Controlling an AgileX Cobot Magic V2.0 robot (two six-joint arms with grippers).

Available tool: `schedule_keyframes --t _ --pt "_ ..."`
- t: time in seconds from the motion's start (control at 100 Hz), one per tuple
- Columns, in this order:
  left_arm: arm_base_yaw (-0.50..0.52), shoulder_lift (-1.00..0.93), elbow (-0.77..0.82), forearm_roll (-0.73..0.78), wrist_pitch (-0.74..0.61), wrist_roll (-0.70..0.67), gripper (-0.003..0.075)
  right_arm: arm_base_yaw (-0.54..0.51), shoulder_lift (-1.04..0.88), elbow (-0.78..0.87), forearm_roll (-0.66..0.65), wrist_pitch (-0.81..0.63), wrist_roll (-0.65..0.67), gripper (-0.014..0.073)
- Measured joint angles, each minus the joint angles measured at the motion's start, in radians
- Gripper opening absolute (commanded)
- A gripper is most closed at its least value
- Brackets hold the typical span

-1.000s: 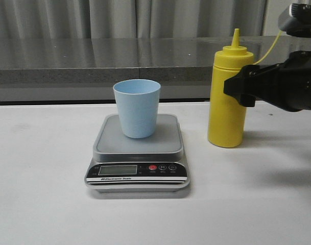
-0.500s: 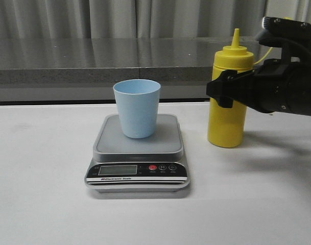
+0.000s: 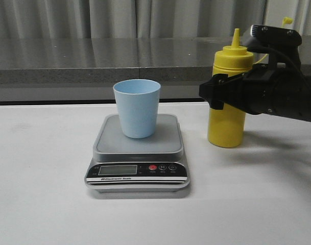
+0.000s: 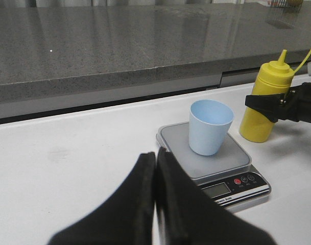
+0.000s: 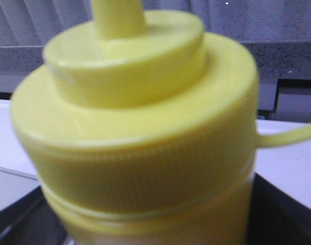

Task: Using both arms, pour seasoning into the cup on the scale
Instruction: 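Move the right gripper to the yellow squeeze bottle and grasp it, then lift the yellow bottle with the right gripper and tilt it toward the cup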

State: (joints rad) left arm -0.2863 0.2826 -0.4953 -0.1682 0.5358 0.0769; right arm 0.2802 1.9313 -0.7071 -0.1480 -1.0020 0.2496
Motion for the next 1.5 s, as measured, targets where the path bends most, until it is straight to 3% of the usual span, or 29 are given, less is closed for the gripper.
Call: schedule_keyframes --t 0.23,0.31,0.56,0.84,1.17,1.5 --pt "0.0 0.0 0.0 0.0 0.0 0.0 -0.002 0.0 0.0 0.0 -0.006 -0.011 0.0 0.0057" --pt "0.0 0.0 0.0 0.0 0.0 0.0 -0.002 0.0 0.0 0.0 -0.008 -0.02 0.0 -0.0075" --pt "0.0 0.0 0.0 0.0 0.0 0.0 -0.002 0.0 -0.011 0.0 -0.017 -0.004 -0.024 -0.0058" --pt "0.0 0.0 0.0 0.0 0.0 0.0 -0.002 0.0 -0.181 -0.042 -0.086 0.323 -0.25 -0.0058" --pt "0.0 0.0 0.0 0.0 0.0 0.0 -0.002 0.031 -0.213 -0.274 -0.391 0.821 -0.282 -0.0058" --pt "0.0 0.0 0.0 0.0 0.0 0.0 -0.002 0.108 -0.213 -0.4 -0.742 1.07 -0.282 -0.0058"
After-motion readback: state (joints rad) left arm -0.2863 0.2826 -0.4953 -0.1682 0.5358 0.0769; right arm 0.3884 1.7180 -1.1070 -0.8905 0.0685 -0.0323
